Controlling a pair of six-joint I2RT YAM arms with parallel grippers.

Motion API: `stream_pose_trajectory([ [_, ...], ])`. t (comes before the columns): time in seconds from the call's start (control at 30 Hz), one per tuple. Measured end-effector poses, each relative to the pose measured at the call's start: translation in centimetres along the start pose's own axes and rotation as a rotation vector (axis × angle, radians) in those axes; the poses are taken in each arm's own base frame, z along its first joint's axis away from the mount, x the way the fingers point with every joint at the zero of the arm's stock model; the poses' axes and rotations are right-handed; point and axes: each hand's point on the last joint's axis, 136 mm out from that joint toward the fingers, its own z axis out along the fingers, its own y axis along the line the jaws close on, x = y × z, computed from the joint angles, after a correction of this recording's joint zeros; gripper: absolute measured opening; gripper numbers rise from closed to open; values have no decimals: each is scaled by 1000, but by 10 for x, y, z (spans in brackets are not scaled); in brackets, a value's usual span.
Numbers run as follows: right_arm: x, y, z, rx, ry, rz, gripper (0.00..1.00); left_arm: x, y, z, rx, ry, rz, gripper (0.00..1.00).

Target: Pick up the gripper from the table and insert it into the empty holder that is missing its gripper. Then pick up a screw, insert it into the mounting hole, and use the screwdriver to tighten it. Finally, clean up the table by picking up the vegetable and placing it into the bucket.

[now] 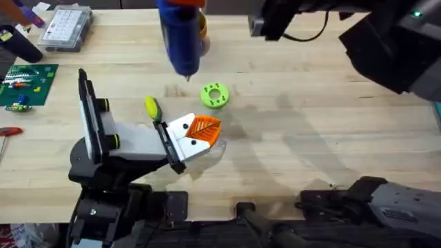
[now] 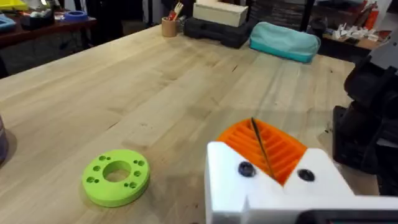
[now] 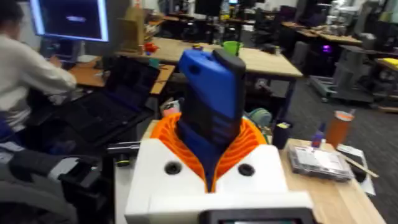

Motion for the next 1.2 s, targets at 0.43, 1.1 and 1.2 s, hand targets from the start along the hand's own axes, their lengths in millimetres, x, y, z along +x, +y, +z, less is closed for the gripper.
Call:
stream_pose_trajectory([
  [0.43, 3, 26, 13, -96, -5, -3, 18, 0, 0, 0, 0, 0, 0, 5],
  [1.1, 29, 44, 14, -133, -27, 38, 18, 0, 0, 0, 0, 0, 0, 5],
  [1.2, 29, 45, 15, -137, -26, 40, 18, 0, 0, 0, 0, 0, 0, 5],
])
